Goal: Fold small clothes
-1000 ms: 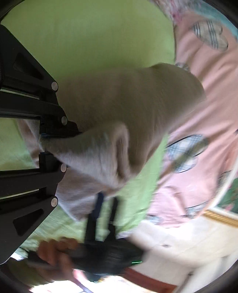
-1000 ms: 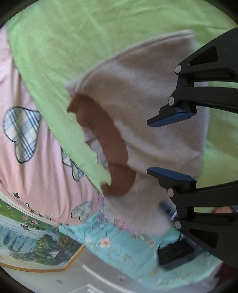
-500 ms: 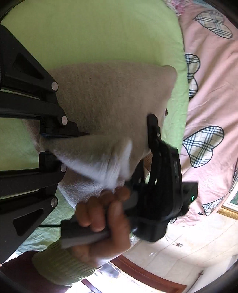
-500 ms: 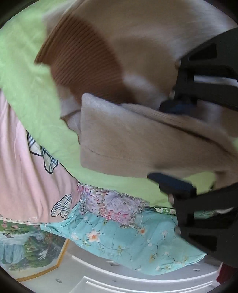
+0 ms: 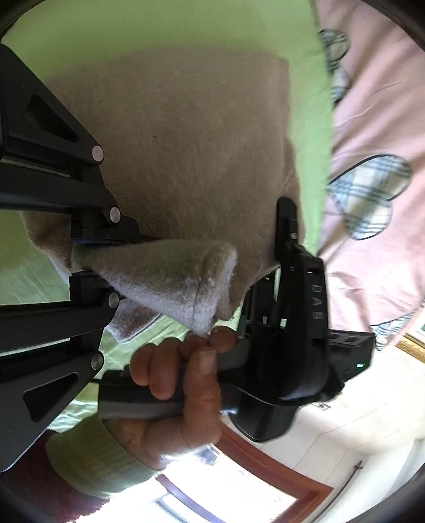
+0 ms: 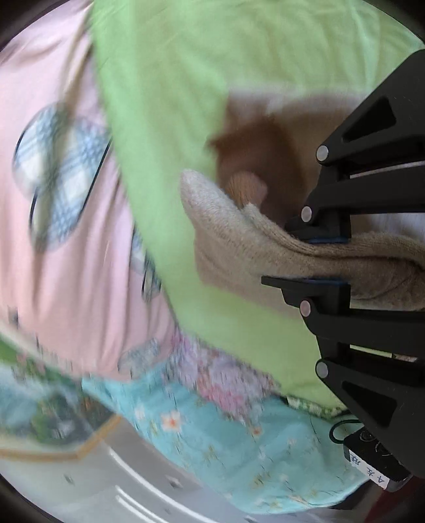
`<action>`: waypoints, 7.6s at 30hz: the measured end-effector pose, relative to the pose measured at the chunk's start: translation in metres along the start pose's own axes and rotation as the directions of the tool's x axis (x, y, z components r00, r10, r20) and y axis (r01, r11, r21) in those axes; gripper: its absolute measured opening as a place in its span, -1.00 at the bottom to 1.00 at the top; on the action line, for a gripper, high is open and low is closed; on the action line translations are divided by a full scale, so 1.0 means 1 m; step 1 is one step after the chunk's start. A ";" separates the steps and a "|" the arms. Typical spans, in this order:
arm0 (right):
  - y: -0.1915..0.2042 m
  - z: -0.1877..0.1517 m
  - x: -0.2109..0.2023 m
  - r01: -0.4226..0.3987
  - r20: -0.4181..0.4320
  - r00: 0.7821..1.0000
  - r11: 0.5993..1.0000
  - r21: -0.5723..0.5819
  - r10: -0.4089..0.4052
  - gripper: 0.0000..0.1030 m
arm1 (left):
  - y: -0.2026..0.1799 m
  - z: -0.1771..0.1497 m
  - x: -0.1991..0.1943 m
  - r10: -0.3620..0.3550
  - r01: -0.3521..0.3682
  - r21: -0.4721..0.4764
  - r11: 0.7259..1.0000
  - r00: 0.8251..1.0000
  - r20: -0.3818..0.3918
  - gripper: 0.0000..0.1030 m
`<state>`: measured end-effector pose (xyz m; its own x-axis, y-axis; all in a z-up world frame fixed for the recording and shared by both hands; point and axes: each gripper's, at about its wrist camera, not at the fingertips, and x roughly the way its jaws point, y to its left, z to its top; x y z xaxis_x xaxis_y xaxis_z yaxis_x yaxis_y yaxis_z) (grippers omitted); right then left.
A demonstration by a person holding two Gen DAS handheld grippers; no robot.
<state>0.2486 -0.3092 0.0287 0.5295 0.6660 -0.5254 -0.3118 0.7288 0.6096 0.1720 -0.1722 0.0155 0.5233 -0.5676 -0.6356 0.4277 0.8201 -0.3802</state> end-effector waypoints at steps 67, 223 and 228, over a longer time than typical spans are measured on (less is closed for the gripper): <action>0.066 -0.109 0.017 -0.197 -0.052 0.979 0.980 0.025 0.198 -0.33 | 0.159 -0.032 -0.156 0.058 -0.058 -0.201 0.978 0.998 -0.007 -0.01; 0.146 -0.175 -0.017 0.178 0.051 0.984 0.971 -0.157 -0.172 -0.24 | 0.122 -0.137 -0.243 0.395 -0.381 -0.132 0.915 0.913 0.100 -0.52; 0.128 -0.152 -0.004 0.133 0.056 0.990 0.988 -0.077 -0.129 -0.04 | 0.153 -0.119 -0.227 0.377 -0.361 -0.193 0.912 0.925 0.053 -0.18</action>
<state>0.0867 -0.1939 0.0188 0.6090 0.5564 -0.5653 -0.2981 0.8210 0.4870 0.0307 0.0908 0.0220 0.6842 -0.2195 -0.6955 0.0590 0.9672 -0.2472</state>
